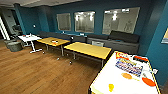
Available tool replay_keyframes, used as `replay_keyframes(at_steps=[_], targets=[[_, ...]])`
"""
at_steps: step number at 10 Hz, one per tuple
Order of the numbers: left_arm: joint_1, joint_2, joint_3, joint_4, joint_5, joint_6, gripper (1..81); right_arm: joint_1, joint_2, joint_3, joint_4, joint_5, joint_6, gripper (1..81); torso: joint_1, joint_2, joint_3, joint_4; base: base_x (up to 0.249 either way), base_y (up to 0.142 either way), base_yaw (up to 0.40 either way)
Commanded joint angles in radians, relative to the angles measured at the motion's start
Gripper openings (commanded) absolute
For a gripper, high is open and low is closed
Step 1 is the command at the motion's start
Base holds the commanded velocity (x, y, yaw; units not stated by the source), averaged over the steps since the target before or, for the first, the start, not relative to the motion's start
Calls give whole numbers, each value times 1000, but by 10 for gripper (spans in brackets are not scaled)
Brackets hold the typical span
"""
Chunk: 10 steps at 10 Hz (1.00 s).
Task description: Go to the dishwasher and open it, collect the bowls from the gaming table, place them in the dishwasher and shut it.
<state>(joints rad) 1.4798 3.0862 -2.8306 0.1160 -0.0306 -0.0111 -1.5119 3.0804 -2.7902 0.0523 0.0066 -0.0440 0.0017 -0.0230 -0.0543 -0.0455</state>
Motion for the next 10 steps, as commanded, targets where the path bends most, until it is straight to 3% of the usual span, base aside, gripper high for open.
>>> replay_keyframes(at_steps=[1,10], targets=[[-46,3,-1,-4,48,3,811,52,0,2,6,-56,-2,811,0,0,0,0,0,0,0],[-46,7,-1,7,49,3,811,51,0,2,6,-56,-2,811,0,0,0,0,0,0,0]])
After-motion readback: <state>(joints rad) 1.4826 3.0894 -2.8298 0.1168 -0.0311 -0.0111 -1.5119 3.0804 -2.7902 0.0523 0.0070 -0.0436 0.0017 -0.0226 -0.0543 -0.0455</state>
